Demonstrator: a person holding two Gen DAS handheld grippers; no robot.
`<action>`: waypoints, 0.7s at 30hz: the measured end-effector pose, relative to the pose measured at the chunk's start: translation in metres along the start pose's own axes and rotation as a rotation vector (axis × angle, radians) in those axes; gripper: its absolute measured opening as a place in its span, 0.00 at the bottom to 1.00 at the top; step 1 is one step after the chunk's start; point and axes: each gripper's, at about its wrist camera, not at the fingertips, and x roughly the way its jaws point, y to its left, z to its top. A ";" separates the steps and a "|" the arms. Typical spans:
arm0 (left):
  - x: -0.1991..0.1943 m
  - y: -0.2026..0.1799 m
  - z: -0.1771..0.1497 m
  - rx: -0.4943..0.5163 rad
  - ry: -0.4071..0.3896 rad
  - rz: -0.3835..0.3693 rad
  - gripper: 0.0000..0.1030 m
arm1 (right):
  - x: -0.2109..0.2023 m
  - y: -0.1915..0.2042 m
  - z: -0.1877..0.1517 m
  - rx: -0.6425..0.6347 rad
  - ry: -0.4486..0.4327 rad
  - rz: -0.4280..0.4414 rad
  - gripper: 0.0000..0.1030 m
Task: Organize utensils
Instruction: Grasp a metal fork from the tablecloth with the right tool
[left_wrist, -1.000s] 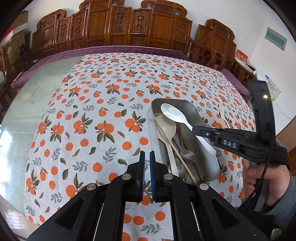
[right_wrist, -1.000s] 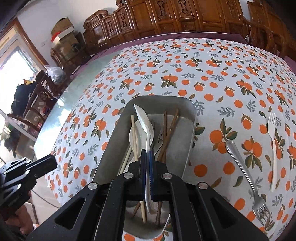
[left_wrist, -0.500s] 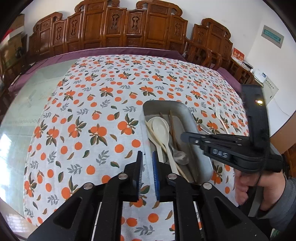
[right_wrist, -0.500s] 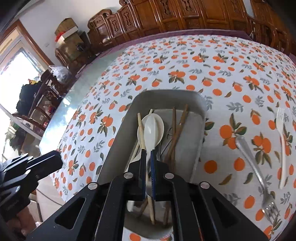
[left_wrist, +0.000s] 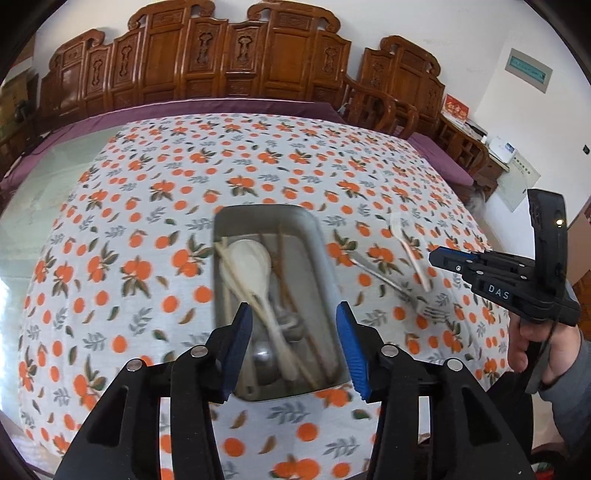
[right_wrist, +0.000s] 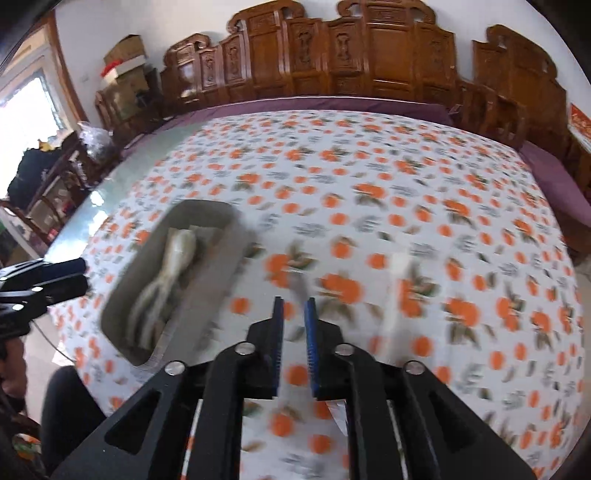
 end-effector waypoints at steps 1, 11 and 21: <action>0.001 -0.004 0.000 0.002 -0.002 -0.001 0.48 | 0.000 -0.007 -0.002 0.001 0.002 -0.009 0.17; 0.013 -0.028 0.001 0.013 0.010 -0.003 0.49 | 0.042 -0.022 -0.029 -0.080 0.114 0.012 0.17; 0.016 -0.045 0.000 0.033 0.021 0.006 0.49 | 0.073 -0.015 -0.034 -0.156 0.181 0.023 0.17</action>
